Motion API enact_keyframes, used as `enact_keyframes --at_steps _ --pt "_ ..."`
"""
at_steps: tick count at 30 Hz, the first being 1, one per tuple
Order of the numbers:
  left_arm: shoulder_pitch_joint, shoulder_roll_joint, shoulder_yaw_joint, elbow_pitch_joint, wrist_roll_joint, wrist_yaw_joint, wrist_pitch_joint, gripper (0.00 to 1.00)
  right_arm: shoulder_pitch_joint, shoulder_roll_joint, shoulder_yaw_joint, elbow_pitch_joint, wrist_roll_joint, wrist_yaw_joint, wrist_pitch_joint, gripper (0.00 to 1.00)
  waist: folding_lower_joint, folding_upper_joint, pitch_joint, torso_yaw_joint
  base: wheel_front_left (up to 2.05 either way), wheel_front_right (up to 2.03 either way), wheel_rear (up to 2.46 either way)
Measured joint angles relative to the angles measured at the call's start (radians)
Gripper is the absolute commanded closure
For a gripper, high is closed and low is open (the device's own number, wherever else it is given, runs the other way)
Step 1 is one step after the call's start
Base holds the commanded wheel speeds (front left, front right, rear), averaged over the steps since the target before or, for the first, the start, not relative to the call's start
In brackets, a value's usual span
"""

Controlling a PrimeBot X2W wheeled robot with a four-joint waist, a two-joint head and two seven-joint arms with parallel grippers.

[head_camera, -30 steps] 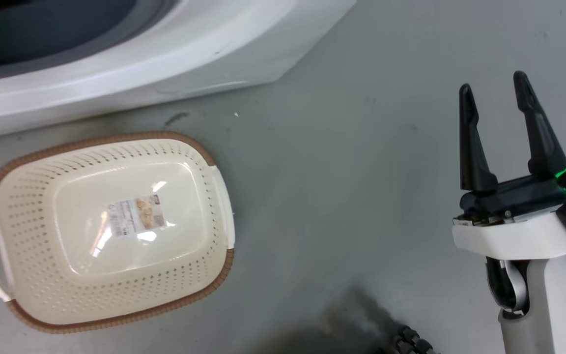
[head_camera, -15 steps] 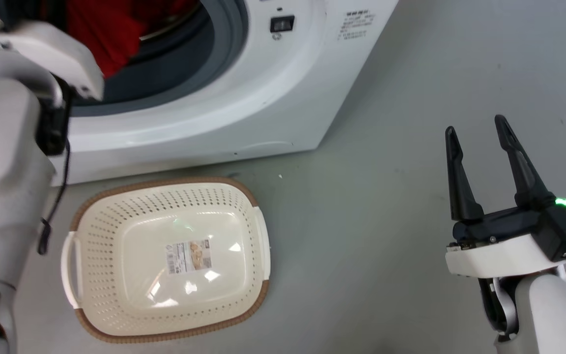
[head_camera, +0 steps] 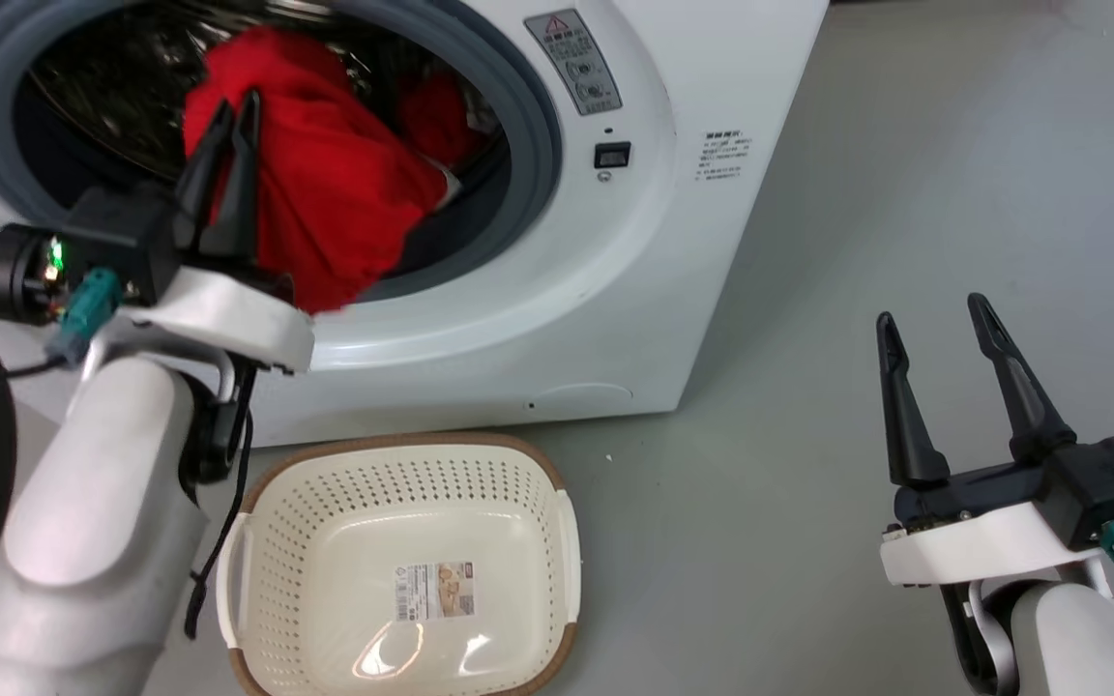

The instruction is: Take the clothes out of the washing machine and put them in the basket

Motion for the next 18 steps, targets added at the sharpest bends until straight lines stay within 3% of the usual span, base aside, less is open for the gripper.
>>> enact_keyframes --at_steps 8,18 --pt "0.174 0.007 0.012 -0.157 0.015 -0.007 0.0 1.0 0.022 0.0 -0.022 0.005 0.0 0.0 0.0 0.0 -0.0001 0.0 -0.067 0.041 0.0 0.0 0.0" --pt "0.349 0.015 -0.044 -0.244 -0.005 0.008 0.062 1.0 0.027 0.0 -0.035 0.001 0.002 0.0 0.0 0.0 0.0 0.0 -0.07 0.062 0.0 0.0 0.0"
